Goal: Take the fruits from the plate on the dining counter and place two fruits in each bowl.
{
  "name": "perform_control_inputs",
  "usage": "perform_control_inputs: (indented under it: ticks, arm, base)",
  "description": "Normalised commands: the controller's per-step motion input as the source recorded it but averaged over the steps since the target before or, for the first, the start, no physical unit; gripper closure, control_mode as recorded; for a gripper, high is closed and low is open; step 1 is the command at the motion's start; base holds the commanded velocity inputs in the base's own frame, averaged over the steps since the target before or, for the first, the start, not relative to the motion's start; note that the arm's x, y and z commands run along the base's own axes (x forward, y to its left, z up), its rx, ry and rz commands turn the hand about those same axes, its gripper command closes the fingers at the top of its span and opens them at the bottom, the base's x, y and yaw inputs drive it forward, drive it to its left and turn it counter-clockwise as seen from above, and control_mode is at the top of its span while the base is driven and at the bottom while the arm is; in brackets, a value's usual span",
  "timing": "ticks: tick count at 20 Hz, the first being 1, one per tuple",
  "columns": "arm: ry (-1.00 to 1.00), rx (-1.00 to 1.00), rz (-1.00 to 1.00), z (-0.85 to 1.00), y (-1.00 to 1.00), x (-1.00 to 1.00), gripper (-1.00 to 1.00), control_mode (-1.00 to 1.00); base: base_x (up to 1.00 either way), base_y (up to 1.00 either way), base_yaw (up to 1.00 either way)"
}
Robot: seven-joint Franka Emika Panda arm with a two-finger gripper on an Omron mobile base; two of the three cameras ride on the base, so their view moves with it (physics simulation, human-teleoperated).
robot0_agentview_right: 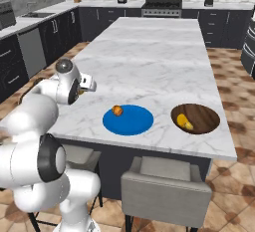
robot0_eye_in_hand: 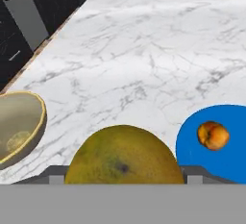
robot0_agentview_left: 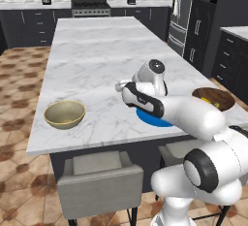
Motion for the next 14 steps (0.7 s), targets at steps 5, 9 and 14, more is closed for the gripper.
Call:
perform_control_inputs:
  ticks: [5,9,14]
  arm:
    - [-0.14,0.04,0.19,0.27,0.87,0.0,1.0,-1.0]
    - [-0.13,0.0,0.21,0.01,1.0,-0.1,1.0,-1.0]
    - [-0.09,0.0,0.14,0.0,0.74,0.03,1.0,-1.0]
  base:
    - [0.0,0.0,0.0]
    - [0.0,0.0,0.0]
    - [0.0,0.0,0.0]
